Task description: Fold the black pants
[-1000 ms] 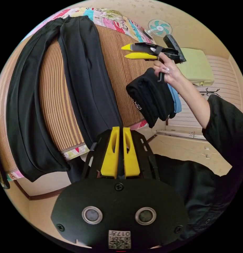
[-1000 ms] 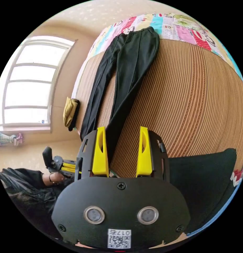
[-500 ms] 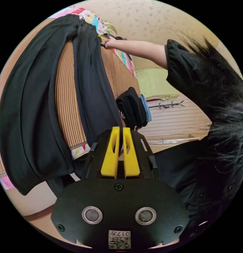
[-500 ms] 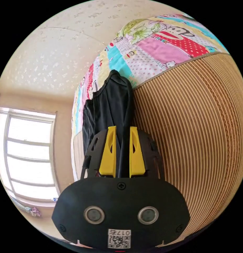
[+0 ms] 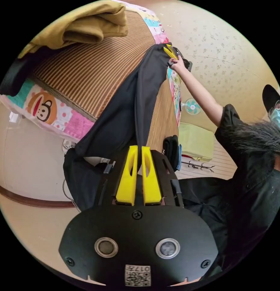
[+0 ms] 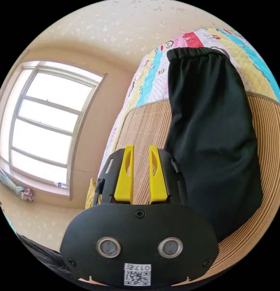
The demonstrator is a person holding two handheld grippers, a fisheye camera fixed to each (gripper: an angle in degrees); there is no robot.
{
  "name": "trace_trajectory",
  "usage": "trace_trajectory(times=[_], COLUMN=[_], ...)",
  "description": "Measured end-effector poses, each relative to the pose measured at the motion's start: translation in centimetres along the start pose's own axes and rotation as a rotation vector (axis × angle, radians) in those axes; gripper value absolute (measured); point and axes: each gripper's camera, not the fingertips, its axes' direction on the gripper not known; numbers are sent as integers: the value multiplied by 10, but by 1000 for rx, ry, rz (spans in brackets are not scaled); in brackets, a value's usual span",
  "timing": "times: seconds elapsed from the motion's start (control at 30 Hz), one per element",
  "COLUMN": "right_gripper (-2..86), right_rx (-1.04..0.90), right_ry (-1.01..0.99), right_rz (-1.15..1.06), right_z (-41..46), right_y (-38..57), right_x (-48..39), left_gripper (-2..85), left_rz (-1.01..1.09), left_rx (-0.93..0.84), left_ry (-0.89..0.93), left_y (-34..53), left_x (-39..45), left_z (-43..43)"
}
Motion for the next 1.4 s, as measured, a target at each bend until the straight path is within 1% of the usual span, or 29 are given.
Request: trace_trajectory(times=[0.03,0.1,0.13,0.17,0.2,0.23,0.3,0.33,0.4,0.5,0.63,0.7,0.8,0.83,0.9,0.93,1.0,1.07,1.1,1.17,1.23,1.27,1.33,1.4], right_gripper=[85,97,98,100,102,104,112,113,106,84,50,33,27,27,30,31,45,60,71,79,83,77,57,35], right_rx=[-49,-201,-218,-244,-283,-307,-361,-362,-377,-376,-347,-292,-244,-248,-303,-325,-342,-289,-255,-233,-249,-288,-345,-344], right_ry=[20,107,131,168,192,206,253,249,133,-31,-50,-50,-74,-68,-34,-26,-45,-35,-5,29,17,9,37,43], right_rz=[-40,-176,-190,-194,-163,-135,14,60,208,259,323,366,339,332,322,328,324,337,334,310,282,265,237,202], right_z=[3,3,0,-9,-16,-18,-28,-31,-28,-15,-15,-31,-42,-40,-21,-15,-4,-7,-9,-5,8,21,34,23], right_y=[11,79,100,146,192,214,298,317,379,419,441,447,445,445,446,447,445,441,437,426,414,408,405,415], right_x=[-7,-27,-29,-29,-23,-19,-2,2,13,13,12,10,0,0,10,14,29,37,41,49,60,66,72,77], left_gripper=[13,17,18,17,15,14,11,10,8,8,8,10,13,14,23,26,61,94,99,99,98,95,69,6], left_rz=[-2,2,12,43,77,94,122,122,125,141,138,190,244,230,129,109,57,92,139,199,223,222,223,225], left_rx=[-14,-50,-56,-72,-93,-103,-143,-149,-168,-203,-235,-249,-196,-182,-147,-143,-154,-118,-79,-54,-97,-137,-203,-339], left_ry=[-12,-25,-23,-16,-8,-3,39,51,78,78,97,131,154,136,-23,-53,-140,-191,-231,-276,-266,-258,-282,-319], left_y=[-3,-13,-15,-20,-24,-26,-32,-33,-37,-43,-49,-49,-43,-42,-38,-38,-40,-44,-49,-62,-81,-93,-100,-85], left_x=[-4,-15,-16,-15,-13,-12,-12,-13,-18,-19,-18,-10,-7,-10,-28,-32,-39,-29,-16,-1,3,1,-3,-9], left_z=[0,0,0,0,0,1,0,0,-1,-2,-2,-7,-20,-21,-19,-17,-11,-14,-16,-10,7,23,47,82])
